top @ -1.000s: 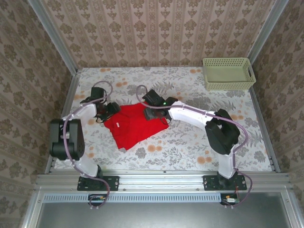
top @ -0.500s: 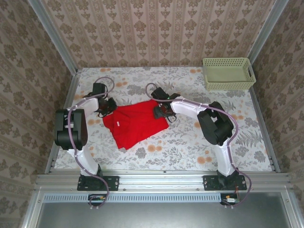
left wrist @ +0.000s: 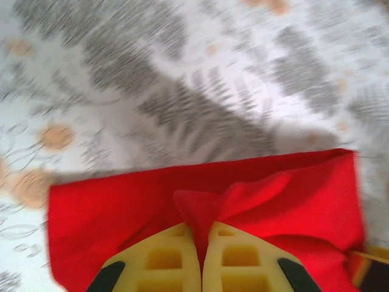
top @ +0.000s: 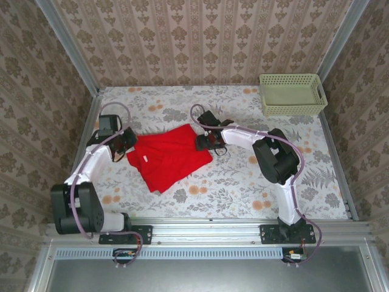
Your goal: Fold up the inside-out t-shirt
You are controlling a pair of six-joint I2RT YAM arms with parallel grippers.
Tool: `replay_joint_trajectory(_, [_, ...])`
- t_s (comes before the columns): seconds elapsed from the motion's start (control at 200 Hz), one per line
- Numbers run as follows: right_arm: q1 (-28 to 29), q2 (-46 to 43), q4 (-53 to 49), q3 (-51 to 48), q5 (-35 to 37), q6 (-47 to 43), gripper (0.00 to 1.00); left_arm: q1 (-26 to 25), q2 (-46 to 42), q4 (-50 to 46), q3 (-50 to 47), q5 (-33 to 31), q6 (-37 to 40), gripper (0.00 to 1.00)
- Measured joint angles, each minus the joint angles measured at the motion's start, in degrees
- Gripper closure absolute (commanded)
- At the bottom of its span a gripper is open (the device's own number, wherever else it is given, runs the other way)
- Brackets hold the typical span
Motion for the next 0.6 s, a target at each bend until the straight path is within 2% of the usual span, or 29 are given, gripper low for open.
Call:
replay_joint_trajectory(0.175, [0.72,-4.11,3.5,-6.58,-3.15,1.6,0.31,1.03,9.29,-0.09,-3.17,-2.27,-0.02,1.0])
replay_joint_trajectory(0.265, [0.74,-4.7,4.81,-7.87,-4.04,2.69,0.37,1.09,12.11,0.44,-3.17,-2.82,-0.02,1.0])
replay_joint_trajectory(0.43, [0.87,-4.7,4.9,-8.04,-6.14,4.37,0.58,1.18,13.88,0.5,-1.29,-2.8,0.02,1.0])
replay_joint_trajectory(0.6, [3.48,-4.7,4.61,-8.09,-8.33,5.07,0.89,0.98,14.08,0.35,0.55,-2.84,0.02,1.0])
